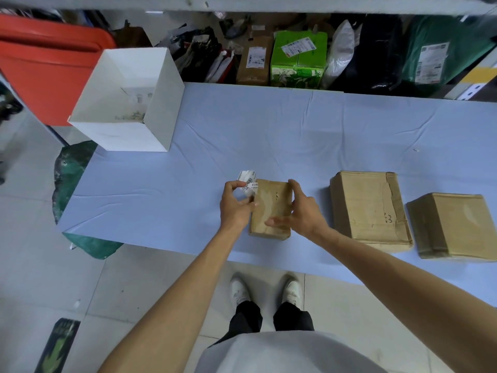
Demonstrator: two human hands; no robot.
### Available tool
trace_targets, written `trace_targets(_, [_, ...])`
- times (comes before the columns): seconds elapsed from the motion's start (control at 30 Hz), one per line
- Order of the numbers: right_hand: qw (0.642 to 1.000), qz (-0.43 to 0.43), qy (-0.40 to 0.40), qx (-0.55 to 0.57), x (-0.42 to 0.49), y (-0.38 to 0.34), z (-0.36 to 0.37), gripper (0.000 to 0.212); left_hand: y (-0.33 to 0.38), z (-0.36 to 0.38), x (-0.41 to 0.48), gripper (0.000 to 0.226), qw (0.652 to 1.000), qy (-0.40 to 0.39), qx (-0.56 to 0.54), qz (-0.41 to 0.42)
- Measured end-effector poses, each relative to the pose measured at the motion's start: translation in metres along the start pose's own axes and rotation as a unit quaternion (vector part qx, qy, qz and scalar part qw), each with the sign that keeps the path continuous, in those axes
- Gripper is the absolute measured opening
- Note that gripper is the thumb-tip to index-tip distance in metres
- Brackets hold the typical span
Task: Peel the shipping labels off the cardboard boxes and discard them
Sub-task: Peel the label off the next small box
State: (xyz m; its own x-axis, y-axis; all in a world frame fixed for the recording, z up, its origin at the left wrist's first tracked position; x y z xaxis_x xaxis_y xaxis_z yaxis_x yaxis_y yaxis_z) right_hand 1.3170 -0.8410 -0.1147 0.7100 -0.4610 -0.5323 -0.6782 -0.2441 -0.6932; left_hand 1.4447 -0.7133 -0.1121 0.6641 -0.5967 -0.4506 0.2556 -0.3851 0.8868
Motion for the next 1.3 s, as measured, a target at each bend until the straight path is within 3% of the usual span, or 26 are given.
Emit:
trace_targets(0.13, [0.993, 0.003, -0.004, 0.116, 0.005, 0.000, 0.001, 0.039, 0.000, 0.002, -0.004, 0.050, 1.000, 0.000, -0.006, -0.002])
trace_targets(0.23, [0.972, 0.030, 0.007, 0.235, 0.006, 0.005, 0.000, 0.007, 0.005, 0.000, -0.007, 0.049, 1.000, 0.004, -0.006, 0.003])
trace_targets(0.3, [0.963, 0.054, 0.016, 0.262, 0.005, 0.010, 0.001, 0.023, 0.007, -0.001, -0.009, 0.047, 1.000, 0.008, 0.004, 0.000])
trace_targets(0.4, [0.997, 0.011, 0.023, 0.068, 0.003, 0.001, -0.005, 0.031, 0.007, -0.001, -0.010, 0.043, 1.000, 0.017, 0.023, 0.004])
trace_targets(0.43, [1.000, -0.006, 0.015, -0.006, 0.002, -0.003, -0.003, 0.043, 0.007, -0.001, -0.010, 0.042, 0.999, 0.021, 0.026, 0.005])
trace_targets(0.53, [0.995, 0.012, -0.005, -0.095, -0.005, -0.008, 0.002, 0.093, 0.006, 0.000, -0.008, 0.040, 1.000, 0.018, 0.014, 0.006])
trace_targets(0.6, [0.988, 0.025, 0.006, -0.153, -0.007, -0.010, 0.002, 0.109, 0.003, 0.001, -0.006, 0.039, 1.000, 0.017, 0.008, 0.007])
trace_targets(0.7, [0.990, 0.026, 0.034, -0.132, -0.005, -0.010, -0.003, 0.102, 0.003, 0.003, -0.006, 0.037, 1.000, 0.022, 0.018, 0.002])
trace_targets(0.83, [0.997, -0.014, 0.063, -0.034, -0.003, -0.011, -0.007, 0.064, 0.006, 0.004, -0.002, 0.034, 1.000, 0.024, 0.019, 0.001])
trace_targets(0.93, [0.997, -0.020, 0.067, -0.026, 0.001, -0.009, -0.010, 0.036, 0.009, 0.005, 0.000, 0.033, 1.000, 0.021, 0.013, 0.004])
trace_targets(1.0, [0.997, -0.015, 0.065, -0.043, 0.003, -0.010, -0.011, 0.029, 0.008, 0.005, 0.001, 0.033, 1.000, 0.025, 0.012, 0.005])
trace_targets(1.07, [0.995, -0.011, 0.067, -0.069, 0.003, -0.011, -0.012, 0.033, 0.007, 0.005, 0.002, 0.032, 1.000, 0.025, 0.011, 0.004])
trace_targets(1.2, [0.996, 0.025, 0.052, -0.075, 0.001, -0.009, -0.009, 0.078, 0.008, 0.008, 0.002, 0.032, 1.000, 0.020, 0.005, 0.005])
trace_targets(1.3, [0.995, 0.033, 0.049, -0.077, 0.000, -0.011, -0.008, 0.089, 0.008, 0.010, 0.000, 0.032, 1.000, 0.018, 0.005, 0.004])
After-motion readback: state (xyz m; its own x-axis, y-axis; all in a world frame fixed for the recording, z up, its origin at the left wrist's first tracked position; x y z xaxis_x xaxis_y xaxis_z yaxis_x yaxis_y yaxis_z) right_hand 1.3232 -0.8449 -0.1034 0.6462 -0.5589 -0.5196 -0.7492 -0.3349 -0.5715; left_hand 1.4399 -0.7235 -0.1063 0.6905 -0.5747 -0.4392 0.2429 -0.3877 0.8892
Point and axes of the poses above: each hand's wrist, its own x-axis towards the middle knuckle, its own z-axis out of the palm, y = z × x, the point moved 9 cm from there along x, towards the middle knuckle, and after that the axes turned 10 degrees about -y, right-handed, at the moved point
